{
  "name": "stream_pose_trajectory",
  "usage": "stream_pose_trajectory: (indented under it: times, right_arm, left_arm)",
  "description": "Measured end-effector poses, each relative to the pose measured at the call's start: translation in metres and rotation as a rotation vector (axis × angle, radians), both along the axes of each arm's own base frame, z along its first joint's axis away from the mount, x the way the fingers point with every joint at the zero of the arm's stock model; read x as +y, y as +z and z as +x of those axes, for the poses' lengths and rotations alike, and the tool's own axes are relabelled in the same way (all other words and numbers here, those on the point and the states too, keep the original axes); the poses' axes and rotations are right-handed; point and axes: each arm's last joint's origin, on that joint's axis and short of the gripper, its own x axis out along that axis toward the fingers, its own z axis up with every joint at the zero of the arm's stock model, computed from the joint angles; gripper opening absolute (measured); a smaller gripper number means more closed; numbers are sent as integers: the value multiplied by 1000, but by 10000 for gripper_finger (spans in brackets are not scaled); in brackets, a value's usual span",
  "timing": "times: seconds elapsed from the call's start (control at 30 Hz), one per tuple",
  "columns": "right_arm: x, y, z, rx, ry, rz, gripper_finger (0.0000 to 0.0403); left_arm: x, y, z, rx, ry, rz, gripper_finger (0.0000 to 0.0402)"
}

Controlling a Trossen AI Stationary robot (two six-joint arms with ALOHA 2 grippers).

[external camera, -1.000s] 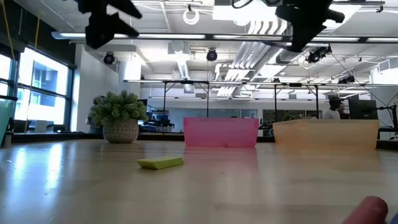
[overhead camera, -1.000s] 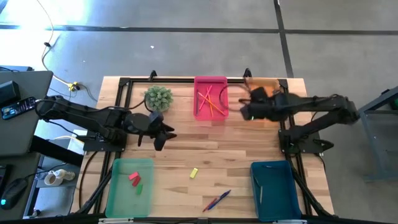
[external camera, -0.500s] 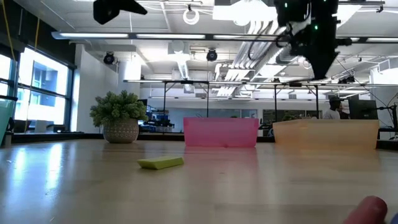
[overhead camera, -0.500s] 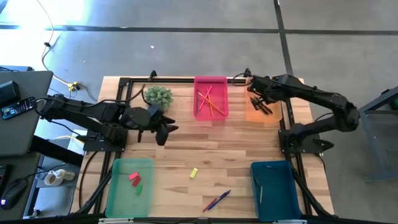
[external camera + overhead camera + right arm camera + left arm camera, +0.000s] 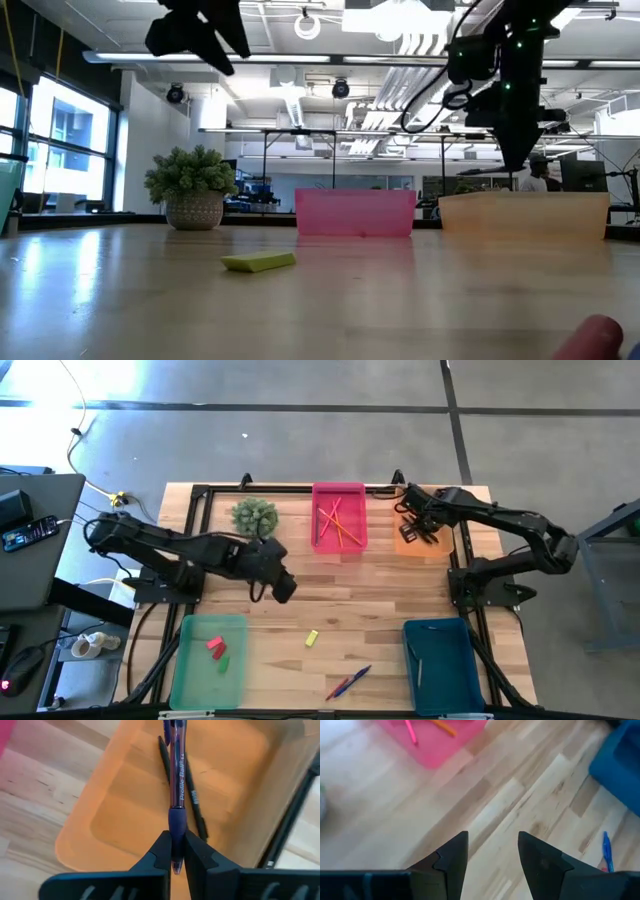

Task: Sort crayons/erasers/pens/pencils in bins
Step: Put the purple pen into the orange bin

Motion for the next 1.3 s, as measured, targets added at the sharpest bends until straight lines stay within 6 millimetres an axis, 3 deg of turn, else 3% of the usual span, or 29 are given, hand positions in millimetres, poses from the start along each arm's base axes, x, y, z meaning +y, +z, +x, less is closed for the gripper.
stream_pose_trajectory:
  times: [0.4, 1.0, 1.17, 1.3]
  right_arm:
    - [-11, -8, -5, -53, -61, 12, 11]
    - [-28, -29, -4, 18, -80, 102, 24]
    - [-30, -29, -2, 23, -70, 82, 55]
    - [-30, -29, -3, 25, -69, 78, 95]
  left_arm:
    - [-40, -47, 27, 86, 129, -122, 161]
    - [-86, -107, 69, 60, 60, -271, 161]
    - [-89, -113, 75, 52, 40, -310, 161]
    - [-91, -107, 79, 36, 14, -312, 161]
